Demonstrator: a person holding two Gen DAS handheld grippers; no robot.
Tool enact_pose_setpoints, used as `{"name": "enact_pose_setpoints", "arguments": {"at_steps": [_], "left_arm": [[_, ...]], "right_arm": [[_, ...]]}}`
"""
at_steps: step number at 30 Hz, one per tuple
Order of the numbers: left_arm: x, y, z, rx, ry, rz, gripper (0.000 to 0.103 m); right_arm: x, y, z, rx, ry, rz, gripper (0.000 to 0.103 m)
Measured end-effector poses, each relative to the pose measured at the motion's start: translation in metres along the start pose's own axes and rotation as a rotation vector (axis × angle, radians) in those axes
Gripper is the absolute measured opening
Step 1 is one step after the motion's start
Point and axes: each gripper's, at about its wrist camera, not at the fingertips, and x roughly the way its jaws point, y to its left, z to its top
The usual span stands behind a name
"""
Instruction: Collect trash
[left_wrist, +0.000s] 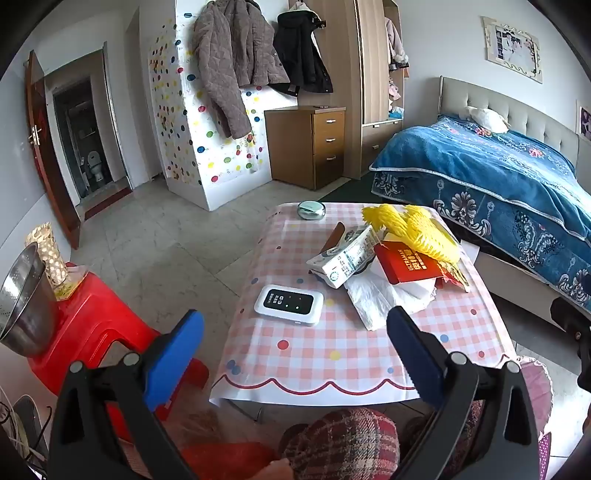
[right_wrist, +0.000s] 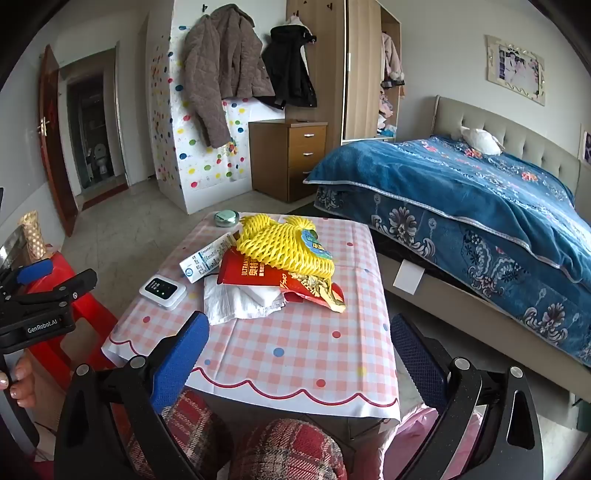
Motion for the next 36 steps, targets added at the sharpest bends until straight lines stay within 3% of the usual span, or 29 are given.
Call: {"name": "enact_pose_setpoints", "arguments": {"at_steps": [36], "left_arm": [[0.0,-0.0003,-0.0001,0.007,0.004,0.005,0.096]], "right_arm": [[0.0026,-0.0023,-0.003,0.001,0.005,-0.001,0.098]]}}
